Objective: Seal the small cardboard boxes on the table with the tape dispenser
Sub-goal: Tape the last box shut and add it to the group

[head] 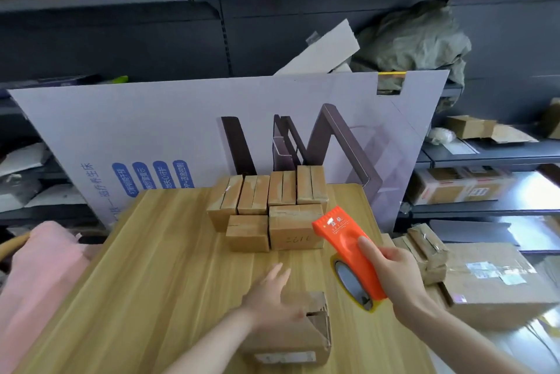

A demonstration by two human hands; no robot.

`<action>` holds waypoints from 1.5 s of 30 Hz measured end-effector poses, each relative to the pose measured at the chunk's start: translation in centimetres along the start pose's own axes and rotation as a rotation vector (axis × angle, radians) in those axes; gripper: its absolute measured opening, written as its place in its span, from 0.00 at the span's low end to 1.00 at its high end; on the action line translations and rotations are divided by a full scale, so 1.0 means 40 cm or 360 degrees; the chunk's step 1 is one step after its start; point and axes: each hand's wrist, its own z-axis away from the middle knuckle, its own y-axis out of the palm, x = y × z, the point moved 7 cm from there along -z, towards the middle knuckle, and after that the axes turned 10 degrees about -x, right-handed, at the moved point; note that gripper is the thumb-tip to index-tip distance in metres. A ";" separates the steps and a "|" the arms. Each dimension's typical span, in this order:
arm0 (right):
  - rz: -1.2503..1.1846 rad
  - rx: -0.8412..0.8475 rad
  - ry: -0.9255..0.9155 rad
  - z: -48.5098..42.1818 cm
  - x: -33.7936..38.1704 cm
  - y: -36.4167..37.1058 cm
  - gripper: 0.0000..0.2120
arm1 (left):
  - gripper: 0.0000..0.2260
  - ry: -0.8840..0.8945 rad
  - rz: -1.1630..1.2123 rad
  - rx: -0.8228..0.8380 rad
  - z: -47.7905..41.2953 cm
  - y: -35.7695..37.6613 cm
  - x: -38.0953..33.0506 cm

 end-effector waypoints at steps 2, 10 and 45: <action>-0.0001 -0.0022 -0.0075 0.008 0.039 0.004 0.25 | 0.41 -0.0055 0.0528 -0.0143 -0.015 -0.135 -0.080; -0.0046 -0.0027 -0.0245 0.051 0.151 0.035 0.24 | 0.16 0.0136 0.1462 -0.0211 0.016 -0.428 -0.235; 0.0939 0.0189 -0.0794 0.043 0.278 0.123 0.16 | 0.11 -0.0697 0.1547 -0.0947 -0.041 -0.447 -0.035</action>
